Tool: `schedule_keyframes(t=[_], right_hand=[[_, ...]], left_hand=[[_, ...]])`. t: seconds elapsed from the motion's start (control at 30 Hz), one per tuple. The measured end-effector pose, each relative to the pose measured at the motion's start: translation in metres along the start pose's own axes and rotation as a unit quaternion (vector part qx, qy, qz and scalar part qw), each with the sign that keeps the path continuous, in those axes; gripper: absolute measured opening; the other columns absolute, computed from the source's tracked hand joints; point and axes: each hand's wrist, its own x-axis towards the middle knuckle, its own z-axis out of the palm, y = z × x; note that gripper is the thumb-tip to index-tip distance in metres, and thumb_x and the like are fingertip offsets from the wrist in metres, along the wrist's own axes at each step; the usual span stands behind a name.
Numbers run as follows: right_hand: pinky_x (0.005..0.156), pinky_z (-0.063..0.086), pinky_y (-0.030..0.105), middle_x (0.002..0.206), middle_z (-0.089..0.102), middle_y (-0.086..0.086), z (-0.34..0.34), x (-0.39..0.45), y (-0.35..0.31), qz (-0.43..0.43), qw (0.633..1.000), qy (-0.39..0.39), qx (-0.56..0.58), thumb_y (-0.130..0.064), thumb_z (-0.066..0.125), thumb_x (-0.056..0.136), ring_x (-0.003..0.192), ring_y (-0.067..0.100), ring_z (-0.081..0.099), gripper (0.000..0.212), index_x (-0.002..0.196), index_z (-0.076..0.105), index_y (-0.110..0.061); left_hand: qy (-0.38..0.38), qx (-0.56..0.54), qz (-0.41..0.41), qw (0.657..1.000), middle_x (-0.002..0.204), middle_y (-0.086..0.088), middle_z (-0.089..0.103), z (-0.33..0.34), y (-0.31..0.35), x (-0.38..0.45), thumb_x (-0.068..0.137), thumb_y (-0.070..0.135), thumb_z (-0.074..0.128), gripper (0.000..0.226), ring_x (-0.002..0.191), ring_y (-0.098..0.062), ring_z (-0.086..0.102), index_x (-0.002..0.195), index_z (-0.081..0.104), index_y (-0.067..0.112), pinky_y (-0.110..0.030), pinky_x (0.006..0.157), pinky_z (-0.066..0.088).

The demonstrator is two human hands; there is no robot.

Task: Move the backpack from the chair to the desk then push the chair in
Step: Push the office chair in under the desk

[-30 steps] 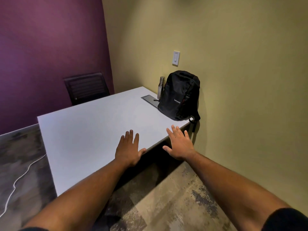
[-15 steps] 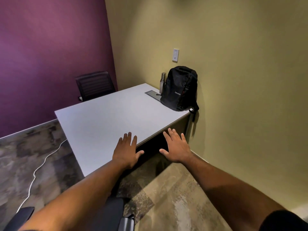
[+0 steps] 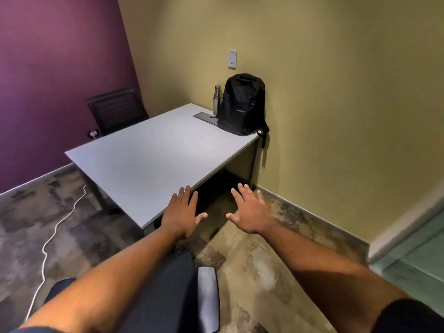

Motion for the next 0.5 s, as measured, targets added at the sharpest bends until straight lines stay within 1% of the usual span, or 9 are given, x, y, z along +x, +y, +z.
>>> schedule_keyframes(t=[0.13, 0.3, 0.5], right_hand=[[0.128, 0.005, 0.055, 0.176, 0.001, 0.008, 0.001, -0.030, -0.021, 0.004, 1.000, -0.010, 0.003, -0.066, 0.046, 0.100, 0.162, 0.026, -0.002, 0.090, 0.167, 0.007, -0.021], [0.128, 0.007, 0.055, 0.176, 0.003, 0.008, -0.004, -0.064, -0.041, -0.020, 1.000, 0.001, 0.003, -0.065, 0.048, 0.099, 0.162, 0.027, -0.001, 0.089, 0.167, 0.009, -0.022], [0.129, 0.008, 0.055, 0.176, 0.003, 0.008, -0.010, -0.121, -0.068, -0.042, 0.999, -0.009, 0.014, -0.065, 0.047, 0.100, 0.162, 0.027, 0.000, 0.088, 0.167, 0.009, -0.022]], left_hand=[[-0.002, -0.008, -0.009, 1.000, 0.171, -0.019, -0.005, 0.003, -0.009, -0.042, 0.104, 0.062, 0.024, 0.081, 0.158, -0.036, -0.004, 0.164, 0.003, 0.011, -0.048, 0.129, 0.004], [-0.010, -0.005, -0.040, 0.999, 0.171, -0.021, -0.004, 0.012, -0.017, -0.097, 0.105, 0.061, 0.022, 0.080, 0.158, -0.037, -0.004, 0.163, 0.003, 0.010, -0.048, 0.129, 0.005], [-0.015, -0.019, -0.083, 0.996, 0.171, -0.020, -0.005, 0.023, -0.016, -0.173, 0.103, 0.063, 0.023, 0.082, 0.159, -0.035, -0.004, 0.163, 0.003, 0.010, -0.047, 0.129, 0.003]])
